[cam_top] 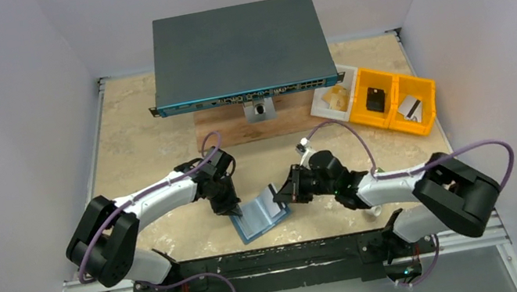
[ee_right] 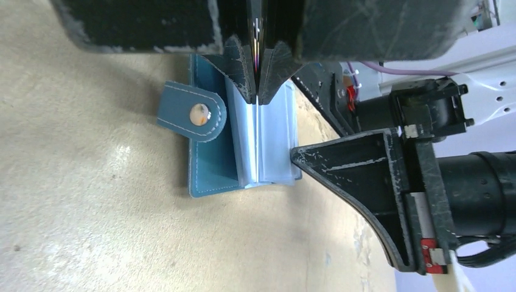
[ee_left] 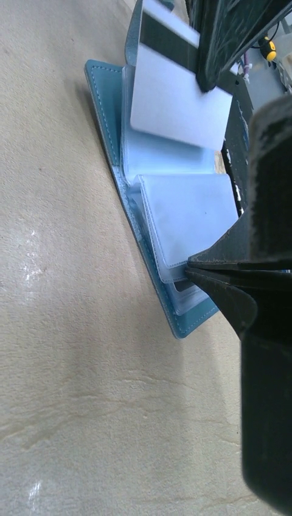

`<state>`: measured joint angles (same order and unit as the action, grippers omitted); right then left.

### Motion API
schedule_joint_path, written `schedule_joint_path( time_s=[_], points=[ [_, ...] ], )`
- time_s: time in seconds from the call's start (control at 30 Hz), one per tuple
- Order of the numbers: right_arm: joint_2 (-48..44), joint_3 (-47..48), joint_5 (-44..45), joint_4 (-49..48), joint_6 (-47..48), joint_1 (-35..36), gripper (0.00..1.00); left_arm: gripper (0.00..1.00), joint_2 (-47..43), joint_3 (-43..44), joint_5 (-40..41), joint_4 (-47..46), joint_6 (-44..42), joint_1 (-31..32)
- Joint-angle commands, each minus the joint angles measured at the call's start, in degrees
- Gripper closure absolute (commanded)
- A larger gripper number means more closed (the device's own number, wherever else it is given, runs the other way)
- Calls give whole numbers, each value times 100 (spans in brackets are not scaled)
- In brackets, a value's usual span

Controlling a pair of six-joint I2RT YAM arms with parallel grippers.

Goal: Take the credit cards out of the card holder
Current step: Remove the credit card from the card holder, then place the credit card in the storage box.

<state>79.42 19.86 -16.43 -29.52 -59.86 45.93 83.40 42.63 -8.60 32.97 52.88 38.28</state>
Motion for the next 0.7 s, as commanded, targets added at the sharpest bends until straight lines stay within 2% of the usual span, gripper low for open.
schedule_joint_path(
  time_s=[0.0,0.2,0.27,0.37,0.67],
  points=[
    [-622,110,545,833,282,-32,100,100,17,-181,755,387,-307,-43],
    [-1325,380,849,1684,381,-30,100,100,-405,43,597,338,-400,-14],
    [-1486,446,972,1885,372,-27,100,94,-538,190,544,378,-454,-6],
    [-1650,551,1155,2220,345,-27,100,83,-738,367,465,432,-525,25],
    [-2122,977,1840,3346,156,-108,100,37,-1434,571,102,429,-867,40]
  ],
)
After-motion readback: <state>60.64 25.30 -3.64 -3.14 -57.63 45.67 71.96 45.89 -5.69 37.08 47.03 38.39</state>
